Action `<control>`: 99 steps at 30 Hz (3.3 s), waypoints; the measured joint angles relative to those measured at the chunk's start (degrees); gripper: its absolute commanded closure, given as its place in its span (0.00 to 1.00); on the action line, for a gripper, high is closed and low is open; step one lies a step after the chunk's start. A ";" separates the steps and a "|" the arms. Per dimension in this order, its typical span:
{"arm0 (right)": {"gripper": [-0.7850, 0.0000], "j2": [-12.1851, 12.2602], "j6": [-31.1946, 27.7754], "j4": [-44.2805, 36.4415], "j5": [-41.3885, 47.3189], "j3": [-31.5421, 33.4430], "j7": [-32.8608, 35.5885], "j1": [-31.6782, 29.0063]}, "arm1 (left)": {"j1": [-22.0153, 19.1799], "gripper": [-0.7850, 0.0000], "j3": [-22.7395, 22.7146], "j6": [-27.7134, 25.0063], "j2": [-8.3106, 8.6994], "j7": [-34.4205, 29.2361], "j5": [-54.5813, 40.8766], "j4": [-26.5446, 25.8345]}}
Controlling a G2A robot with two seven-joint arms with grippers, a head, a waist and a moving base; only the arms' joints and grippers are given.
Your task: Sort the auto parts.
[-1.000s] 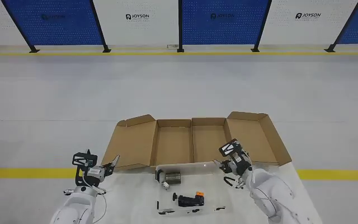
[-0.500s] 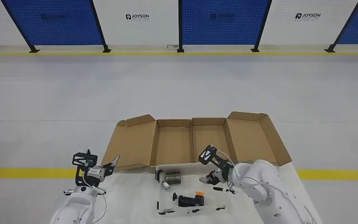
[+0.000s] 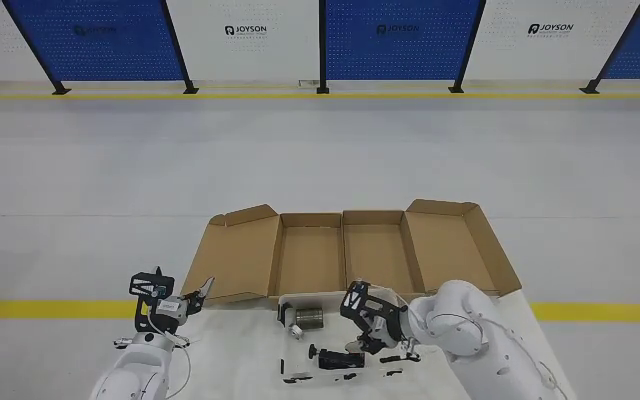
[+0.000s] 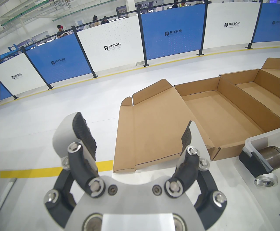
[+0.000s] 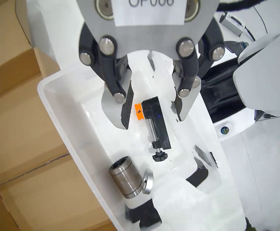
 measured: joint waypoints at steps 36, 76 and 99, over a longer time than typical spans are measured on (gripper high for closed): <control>0.41 -4.02 11.28 12.06 -10.39 -20.85 -3.03 11.68 | 0.00 0.00 0.00 0.00 0.00 0.00 0.00 0.00; 0.58 -4.47 16.07 8.46 -18.21 -23.42 -3.10 10.50 | 0.00 0.00 0.00 0.00 0.00 0.00 0.00 0.00; 1.00 -3.82 9.80 3.45 -16.69 -20.64 -3.27 7.84 | 0.00 0.00 0.00 0.00 0.00 0.00 0.00 0.00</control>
